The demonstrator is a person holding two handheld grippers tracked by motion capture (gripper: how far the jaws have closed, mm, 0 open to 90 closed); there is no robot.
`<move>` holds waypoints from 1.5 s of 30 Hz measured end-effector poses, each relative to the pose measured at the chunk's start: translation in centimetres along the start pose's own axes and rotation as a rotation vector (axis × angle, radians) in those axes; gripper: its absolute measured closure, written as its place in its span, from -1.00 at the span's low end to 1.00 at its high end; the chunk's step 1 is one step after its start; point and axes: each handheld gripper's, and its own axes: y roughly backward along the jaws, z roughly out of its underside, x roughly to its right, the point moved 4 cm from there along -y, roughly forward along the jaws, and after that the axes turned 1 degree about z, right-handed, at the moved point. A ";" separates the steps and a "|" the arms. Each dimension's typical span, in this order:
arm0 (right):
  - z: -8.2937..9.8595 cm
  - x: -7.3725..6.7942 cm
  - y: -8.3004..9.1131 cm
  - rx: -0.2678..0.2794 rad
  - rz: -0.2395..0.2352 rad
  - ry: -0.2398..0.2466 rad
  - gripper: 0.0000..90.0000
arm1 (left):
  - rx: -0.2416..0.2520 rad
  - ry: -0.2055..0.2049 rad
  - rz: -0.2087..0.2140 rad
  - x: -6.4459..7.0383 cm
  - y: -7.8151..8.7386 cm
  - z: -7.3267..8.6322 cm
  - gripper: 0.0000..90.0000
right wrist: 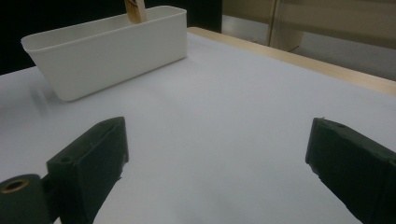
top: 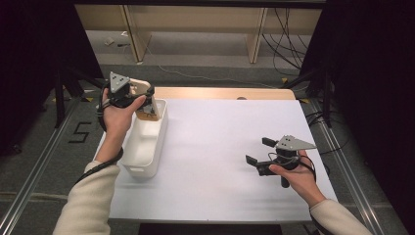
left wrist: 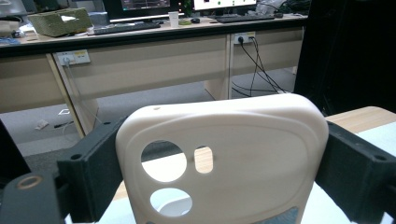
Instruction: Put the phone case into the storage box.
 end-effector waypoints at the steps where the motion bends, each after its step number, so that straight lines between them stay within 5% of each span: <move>1: 0.0 0.0 0.0 -0.001 0.001 0.000 -0.85 | -0.001 0.001 0.000 0.0 0.0 0.0 -0.77; 45: 0.0 0.0 0.0 -0.001 -0.001 -0.001 -0.84 | -0.013 -0.003 -0.001 -0.2 -1.2 0.1 -0.77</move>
